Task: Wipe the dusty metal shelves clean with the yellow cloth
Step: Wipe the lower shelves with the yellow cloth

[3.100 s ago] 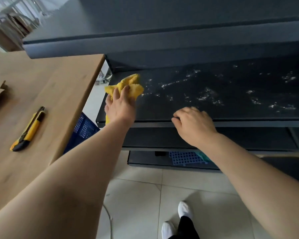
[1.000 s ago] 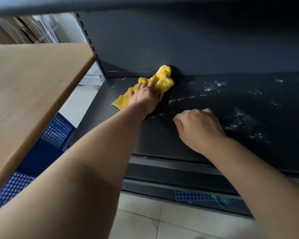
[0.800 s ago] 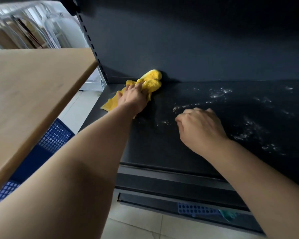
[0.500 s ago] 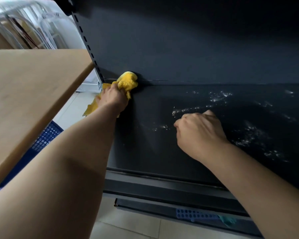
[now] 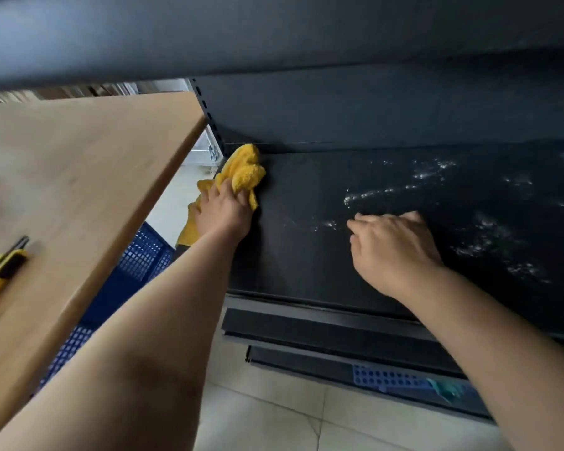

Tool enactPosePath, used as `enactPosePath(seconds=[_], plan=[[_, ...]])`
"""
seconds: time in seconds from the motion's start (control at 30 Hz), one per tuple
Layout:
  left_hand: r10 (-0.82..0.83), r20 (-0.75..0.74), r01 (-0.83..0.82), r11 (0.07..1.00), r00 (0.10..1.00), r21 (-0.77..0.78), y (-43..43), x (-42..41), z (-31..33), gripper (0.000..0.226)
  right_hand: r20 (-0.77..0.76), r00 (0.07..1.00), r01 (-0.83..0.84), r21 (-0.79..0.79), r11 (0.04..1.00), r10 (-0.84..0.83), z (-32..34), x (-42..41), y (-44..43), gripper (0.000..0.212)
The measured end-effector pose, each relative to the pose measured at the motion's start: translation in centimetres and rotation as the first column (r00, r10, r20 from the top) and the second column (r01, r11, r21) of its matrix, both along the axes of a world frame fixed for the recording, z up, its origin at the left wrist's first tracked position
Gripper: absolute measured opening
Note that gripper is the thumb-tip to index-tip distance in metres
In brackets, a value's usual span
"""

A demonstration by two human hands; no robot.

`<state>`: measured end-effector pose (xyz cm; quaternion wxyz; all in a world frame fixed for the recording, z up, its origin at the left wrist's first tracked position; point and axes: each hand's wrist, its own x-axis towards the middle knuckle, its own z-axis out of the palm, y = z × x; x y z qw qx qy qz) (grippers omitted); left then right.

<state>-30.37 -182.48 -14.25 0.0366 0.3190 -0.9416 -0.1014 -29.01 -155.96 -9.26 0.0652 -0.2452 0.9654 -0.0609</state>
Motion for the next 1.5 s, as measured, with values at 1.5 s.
enactPosePath(seconds=[1.5], plan=[[-0.534, -0.045, 0.532, 0.823, 0.844, 0.202, 31.8, 3.2, 2.8, 0.053, 0.016, 0.938, 0.346, 0.015, 0.938, -0.347, 1.0, 7.8, 20.2, 0.047]])
